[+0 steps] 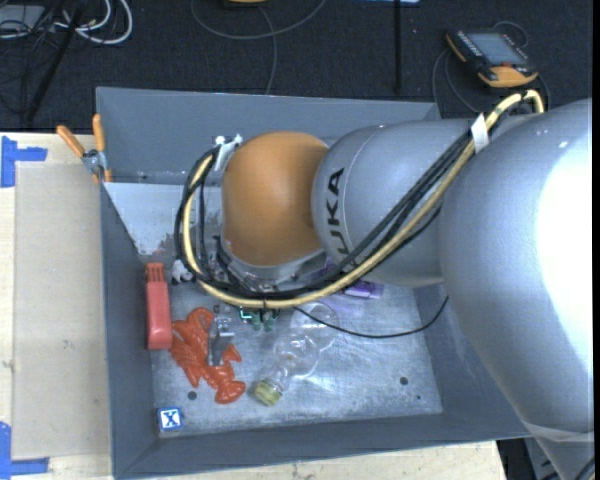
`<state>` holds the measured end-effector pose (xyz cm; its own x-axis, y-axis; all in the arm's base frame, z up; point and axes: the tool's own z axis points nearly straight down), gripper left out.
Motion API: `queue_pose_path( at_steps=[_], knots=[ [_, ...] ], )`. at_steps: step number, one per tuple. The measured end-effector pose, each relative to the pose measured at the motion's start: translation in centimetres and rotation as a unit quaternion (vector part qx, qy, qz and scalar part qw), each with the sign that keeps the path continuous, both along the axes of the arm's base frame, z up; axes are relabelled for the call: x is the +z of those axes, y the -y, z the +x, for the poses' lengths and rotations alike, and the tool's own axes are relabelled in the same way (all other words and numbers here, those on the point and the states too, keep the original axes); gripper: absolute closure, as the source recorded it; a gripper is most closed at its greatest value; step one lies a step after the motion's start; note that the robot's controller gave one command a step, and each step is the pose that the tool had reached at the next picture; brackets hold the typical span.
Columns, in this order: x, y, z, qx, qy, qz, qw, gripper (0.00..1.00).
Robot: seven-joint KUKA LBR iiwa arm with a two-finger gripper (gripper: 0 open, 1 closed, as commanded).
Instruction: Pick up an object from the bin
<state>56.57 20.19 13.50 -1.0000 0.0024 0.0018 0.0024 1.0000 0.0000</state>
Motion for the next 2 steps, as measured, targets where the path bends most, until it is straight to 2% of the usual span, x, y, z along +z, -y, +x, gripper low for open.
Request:
queue_pose_path(
  at_steps=[1,2],
  knots=[
    [0.0,0.0,0.0,0.000,0.0000,0.000,1.0000,0.00],
    [-5.1,-0.4,-4.0,0.293,-0.0008,0.001,0.9560,1.00]
  ],
)
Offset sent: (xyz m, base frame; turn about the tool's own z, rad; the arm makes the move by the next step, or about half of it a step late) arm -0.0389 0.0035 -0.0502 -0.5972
